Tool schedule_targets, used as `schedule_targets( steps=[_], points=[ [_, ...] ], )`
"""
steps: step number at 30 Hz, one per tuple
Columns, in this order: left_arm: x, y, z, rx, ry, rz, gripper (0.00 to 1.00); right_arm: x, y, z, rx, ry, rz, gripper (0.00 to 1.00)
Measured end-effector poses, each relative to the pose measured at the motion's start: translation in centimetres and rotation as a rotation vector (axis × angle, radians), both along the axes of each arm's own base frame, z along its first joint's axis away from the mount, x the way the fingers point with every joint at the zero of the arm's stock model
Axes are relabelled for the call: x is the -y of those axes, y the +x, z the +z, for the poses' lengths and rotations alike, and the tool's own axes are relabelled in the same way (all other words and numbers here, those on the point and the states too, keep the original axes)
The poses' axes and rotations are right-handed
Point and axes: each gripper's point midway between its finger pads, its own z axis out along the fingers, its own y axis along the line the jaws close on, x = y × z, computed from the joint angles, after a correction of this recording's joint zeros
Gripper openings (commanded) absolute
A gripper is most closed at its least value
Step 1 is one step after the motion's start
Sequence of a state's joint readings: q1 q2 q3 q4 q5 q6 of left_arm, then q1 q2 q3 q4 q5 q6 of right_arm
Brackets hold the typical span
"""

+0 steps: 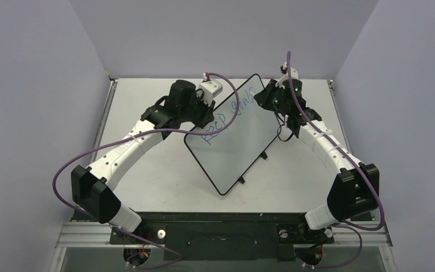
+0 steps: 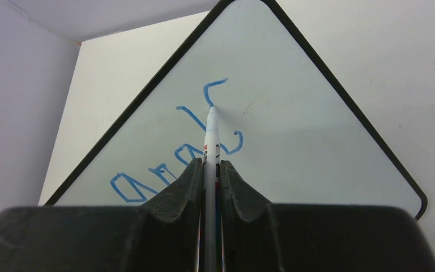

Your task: Write a sentence on the whiteboard

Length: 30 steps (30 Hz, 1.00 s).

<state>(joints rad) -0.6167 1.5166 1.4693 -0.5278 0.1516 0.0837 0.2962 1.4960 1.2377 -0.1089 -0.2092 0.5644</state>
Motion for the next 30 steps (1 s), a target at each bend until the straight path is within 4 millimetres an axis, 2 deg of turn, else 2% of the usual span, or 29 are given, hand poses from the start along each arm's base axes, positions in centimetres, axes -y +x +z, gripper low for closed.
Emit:
schedule_targets(
  steps=[9,24,30],
  points=[
    [0.0,0.0,0.0,0.001,0.000,0.000,0.00,0.5,-0.6,-0.8,-0.012,-0.011,-0.016,0.00],
    [0.1,-0.1,0.0,0.003,0.001,-0.005,0.00,2.6,0.4,-1.1,-0.020,-0.022,-0.075,0.00],
    [0.1,-0.1,0.0,0.003,0.001,-0.005,0.00,2.6,0.4,-1.3,-0.022,-0.023,-0.076,0.00]
  ],
)
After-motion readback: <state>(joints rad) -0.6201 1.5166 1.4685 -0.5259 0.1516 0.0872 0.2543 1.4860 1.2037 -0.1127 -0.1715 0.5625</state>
